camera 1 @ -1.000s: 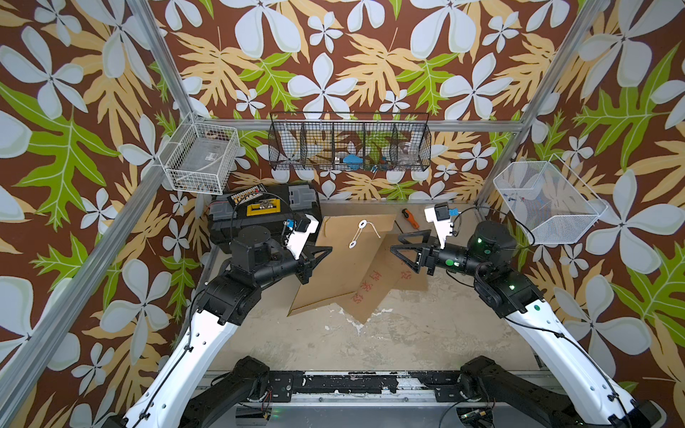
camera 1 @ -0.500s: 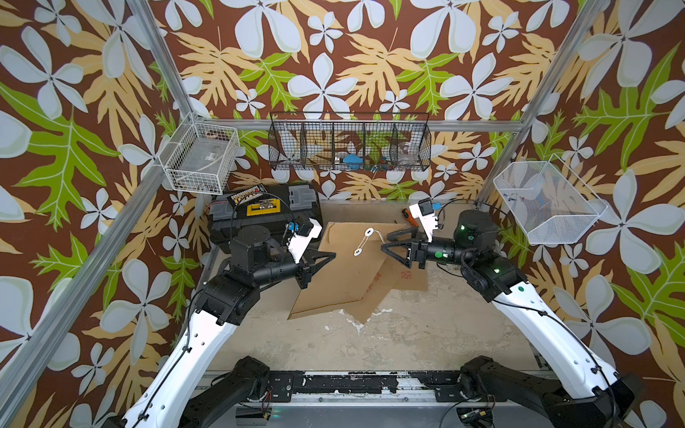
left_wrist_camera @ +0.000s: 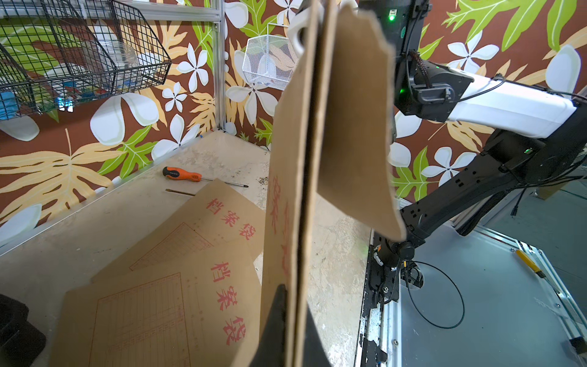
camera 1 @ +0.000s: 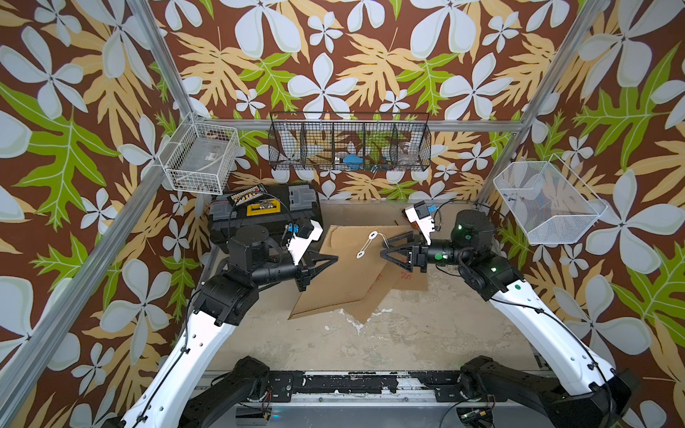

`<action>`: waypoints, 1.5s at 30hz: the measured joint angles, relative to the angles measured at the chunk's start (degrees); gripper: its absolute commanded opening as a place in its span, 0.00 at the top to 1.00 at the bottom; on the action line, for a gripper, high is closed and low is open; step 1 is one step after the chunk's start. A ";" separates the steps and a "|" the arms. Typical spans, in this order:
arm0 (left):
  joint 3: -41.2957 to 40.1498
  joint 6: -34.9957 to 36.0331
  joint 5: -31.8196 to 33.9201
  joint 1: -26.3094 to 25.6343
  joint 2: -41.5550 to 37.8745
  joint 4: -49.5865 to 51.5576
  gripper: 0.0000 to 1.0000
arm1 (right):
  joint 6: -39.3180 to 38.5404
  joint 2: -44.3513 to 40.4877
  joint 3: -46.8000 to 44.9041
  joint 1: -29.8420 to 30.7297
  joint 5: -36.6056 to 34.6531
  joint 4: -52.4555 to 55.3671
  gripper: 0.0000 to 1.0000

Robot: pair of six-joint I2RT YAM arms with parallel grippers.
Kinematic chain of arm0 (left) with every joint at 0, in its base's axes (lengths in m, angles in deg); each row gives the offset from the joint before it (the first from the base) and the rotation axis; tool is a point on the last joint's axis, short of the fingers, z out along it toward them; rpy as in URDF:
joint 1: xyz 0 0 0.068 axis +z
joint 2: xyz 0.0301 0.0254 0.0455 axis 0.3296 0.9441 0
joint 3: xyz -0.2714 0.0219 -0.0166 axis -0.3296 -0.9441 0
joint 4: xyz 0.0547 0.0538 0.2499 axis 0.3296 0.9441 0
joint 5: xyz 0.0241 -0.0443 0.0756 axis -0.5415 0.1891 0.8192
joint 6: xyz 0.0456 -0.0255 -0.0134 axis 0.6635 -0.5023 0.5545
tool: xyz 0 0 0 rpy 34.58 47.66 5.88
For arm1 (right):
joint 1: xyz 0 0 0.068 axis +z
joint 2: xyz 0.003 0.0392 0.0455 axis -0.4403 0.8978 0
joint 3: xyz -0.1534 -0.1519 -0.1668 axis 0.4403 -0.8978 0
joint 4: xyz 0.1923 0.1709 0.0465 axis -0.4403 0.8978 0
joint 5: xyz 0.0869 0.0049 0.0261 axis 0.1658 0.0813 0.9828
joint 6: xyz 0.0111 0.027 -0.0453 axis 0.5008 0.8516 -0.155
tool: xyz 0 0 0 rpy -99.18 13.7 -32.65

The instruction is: Open the file bag

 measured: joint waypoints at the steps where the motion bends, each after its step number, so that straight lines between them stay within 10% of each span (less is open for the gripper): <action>1: 0.02 0.00 -0.02 0.00 -0.11 0.00 1.00 | 0.20 -0.31 0.00 0.00 0.07 -0.07 0.46; 23: -0.74 0.02 0.07 0.00 -0.85 0.07 1.00 | 2.19 -1.57 -1.25 0.00 -0.35 -2.99 0.99; 45: -6.93 -8.70 2.25 0.00 -2.99 -7.96 1.00 | -0.22 -1.07 -2.84 4.11 -6.16 -2.58 1.00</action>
